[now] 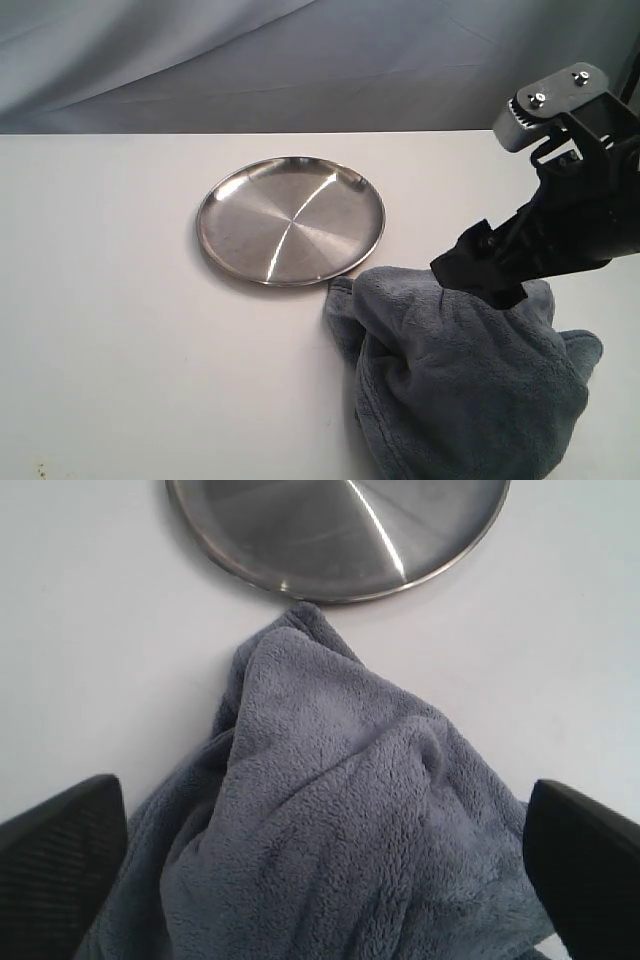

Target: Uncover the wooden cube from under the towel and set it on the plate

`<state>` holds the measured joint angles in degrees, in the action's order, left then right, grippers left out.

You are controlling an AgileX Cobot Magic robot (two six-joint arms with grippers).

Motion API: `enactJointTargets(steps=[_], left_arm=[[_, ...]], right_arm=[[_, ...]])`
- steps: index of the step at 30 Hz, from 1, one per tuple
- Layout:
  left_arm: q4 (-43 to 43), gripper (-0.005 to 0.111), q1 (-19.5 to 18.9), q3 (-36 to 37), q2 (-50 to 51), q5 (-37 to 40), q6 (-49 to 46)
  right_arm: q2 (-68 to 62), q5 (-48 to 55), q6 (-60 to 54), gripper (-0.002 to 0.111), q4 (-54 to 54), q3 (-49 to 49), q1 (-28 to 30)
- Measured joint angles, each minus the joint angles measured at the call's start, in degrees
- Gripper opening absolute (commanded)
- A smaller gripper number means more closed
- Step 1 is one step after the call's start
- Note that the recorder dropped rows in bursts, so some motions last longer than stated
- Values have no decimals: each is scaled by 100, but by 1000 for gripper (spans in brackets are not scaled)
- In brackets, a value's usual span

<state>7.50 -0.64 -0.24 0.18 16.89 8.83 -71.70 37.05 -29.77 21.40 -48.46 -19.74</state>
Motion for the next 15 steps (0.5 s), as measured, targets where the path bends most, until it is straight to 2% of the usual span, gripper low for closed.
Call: enactJointTargets(steps=[5,10,15], left_arm=[[0,0,0,0,0,0,0],[0,0,0,0,0,0,0],[0,0,0,0,0,0,0]], right_arm=[[0,50,0,105,-10,0,0],[-91,734,-13,105,-21,22,0],[-667,783,-514,105,-21,237,0]])
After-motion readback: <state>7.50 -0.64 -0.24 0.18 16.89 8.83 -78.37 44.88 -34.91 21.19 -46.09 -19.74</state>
